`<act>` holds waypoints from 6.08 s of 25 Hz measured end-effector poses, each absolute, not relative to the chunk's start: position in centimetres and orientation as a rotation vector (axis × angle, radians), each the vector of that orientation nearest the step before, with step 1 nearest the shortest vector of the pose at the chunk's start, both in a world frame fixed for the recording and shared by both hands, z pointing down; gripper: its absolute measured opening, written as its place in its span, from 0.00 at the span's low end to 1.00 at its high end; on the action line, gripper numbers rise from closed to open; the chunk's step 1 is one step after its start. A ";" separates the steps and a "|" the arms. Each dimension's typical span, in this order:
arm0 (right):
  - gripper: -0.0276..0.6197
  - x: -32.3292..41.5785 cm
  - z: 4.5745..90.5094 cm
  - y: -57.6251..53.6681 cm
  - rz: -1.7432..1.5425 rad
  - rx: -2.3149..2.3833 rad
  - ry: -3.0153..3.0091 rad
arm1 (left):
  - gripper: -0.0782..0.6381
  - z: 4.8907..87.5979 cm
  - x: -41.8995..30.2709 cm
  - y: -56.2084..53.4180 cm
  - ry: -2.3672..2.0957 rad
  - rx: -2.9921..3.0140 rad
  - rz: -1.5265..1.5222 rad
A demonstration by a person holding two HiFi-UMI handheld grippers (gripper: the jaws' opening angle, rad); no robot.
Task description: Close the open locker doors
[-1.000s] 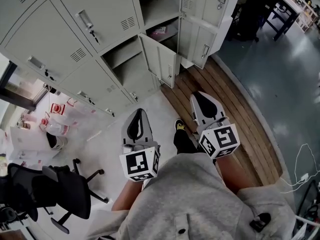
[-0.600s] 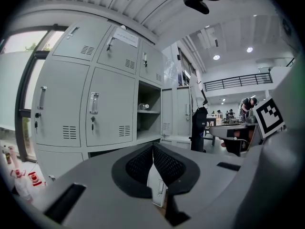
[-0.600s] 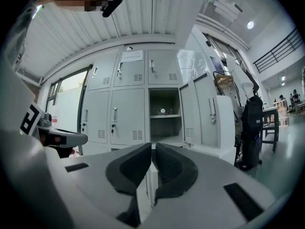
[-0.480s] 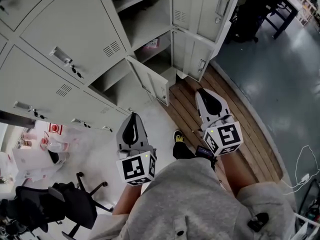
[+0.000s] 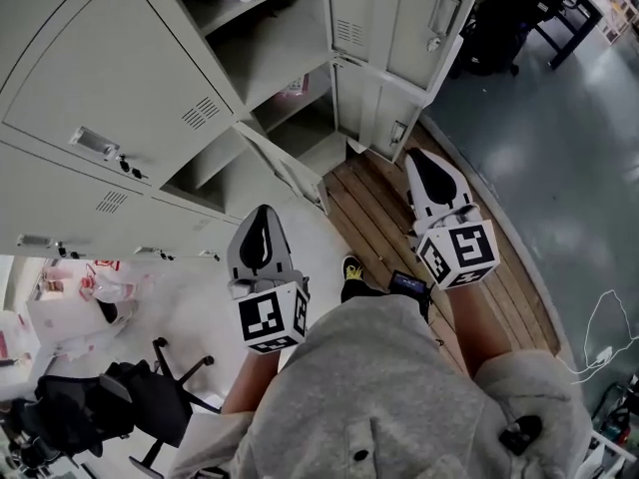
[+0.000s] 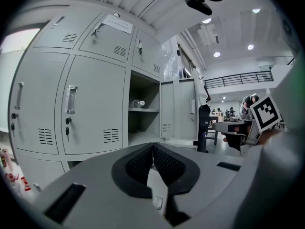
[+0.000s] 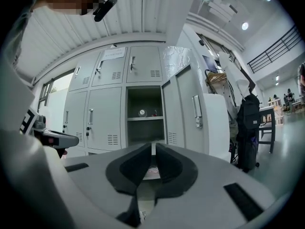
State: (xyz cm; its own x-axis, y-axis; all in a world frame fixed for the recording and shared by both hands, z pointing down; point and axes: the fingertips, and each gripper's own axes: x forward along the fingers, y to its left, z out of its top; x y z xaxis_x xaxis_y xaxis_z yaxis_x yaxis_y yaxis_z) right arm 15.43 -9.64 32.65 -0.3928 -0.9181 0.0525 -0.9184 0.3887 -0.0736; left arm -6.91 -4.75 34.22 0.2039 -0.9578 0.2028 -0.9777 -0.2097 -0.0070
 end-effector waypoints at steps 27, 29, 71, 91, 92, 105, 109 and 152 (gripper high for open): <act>0.13 25.6 29.7 -22.6 0.031 1.769 -2.702 | 0.13 34.4 -7.2 -10.4 -2.013 2.255 0.263; 0.23 26.3 29.5 -24.1 0.049 1.759 -2.717 | 0.13 34.5 -7.7 -10.3 -2.020 2.239 0.257; 0.26 12.7 28.2 -20.5 -0.015 1.152 -3.008 | 0.13 35.9 -13.1 -7.5 -2.127 2.070 0.224; 0.26 3.2 28.2 -20.4 -0.002 1.090 -3.025 | 0.13 35.9 -16.8 -6.0 -2.210 1.969 0.196; 0.26 2.8 28.1 -20.4 -0.003 1.098 -3.024 | 0.13 35.9 -17.1 -5.9 -2.215 1.962 0.196; 0.24 -2.0 28.1 -22.3 0.008 1.101 -3.004 | 0.13 35.8 -20.2 -5.5 -2.280 1.894 0.209; 0.24 -3.2 28.1 -22.9 0.013 1.097 -2.998 | 0.13 36.0 -21.2 -5.6 -2.287 1.876 0.218; 0.14 -11.5 28.6 -30.7 -0.025 1.193 -2.881 | 0.13 37.6 -28.1 -10.8 -2.238 1.837 0.237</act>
